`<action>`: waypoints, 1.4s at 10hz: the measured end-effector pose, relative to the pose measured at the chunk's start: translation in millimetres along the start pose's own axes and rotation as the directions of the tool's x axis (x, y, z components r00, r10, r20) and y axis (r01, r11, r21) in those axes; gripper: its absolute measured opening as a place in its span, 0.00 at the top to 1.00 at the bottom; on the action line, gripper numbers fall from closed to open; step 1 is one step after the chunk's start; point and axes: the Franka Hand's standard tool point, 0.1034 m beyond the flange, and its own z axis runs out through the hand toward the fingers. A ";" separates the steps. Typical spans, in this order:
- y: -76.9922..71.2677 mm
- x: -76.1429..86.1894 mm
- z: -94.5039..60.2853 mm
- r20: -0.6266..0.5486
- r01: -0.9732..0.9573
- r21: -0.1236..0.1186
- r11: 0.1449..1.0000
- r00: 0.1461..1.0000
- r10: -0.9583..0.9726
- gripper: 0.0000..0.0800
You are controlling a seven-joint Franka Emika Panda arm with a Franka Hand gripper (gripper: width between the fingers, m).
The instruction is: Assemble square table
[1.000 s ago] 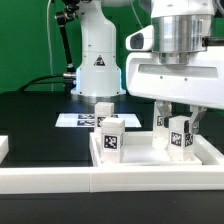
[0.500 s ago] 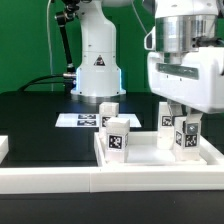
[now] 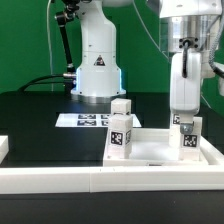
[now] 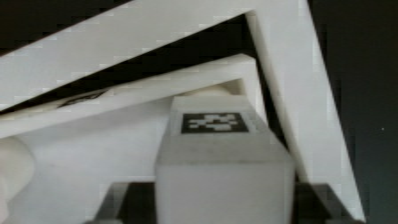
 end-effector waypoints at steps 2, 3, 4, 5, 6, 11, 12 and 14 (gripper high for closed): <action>-1.6 1.5 0.0 0.010 -0.039 0.001 0.999 0.999 0.039 0.64; -1.1 1.3 0.6 0.009 -0.007 0.001 1.000 1.000 0.007 0.64; -0.9 1.1 0.9 0.009 -0.007 0.000 1.000 1.000 0.007 0.37; -0.8 1.1 1.0 0.009 -0.003 0.000 1.000 1.000 0.003 0.37; -1.7 2.3 0.6 0.009 0.065 0.000 0.998 0.998 -0.065 0.24; -26.0 21.8 -9.7 0.018 0.547 0.005 0.837 0.837 -0.547 0.19; -24.1 20.3 -8.1 0.018 0.531 0.004 0.847 0.847 -0.531 0.19; -23.6 19.8 -7.8 0.018 0.534 0.003 0.846 0.845 -0.534 0.19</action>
Offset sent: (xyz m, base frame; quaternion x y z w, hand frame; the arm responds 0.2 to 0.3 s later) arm 0.0000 0.0000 0.0000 0.0000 0.0000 0.0000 1.0000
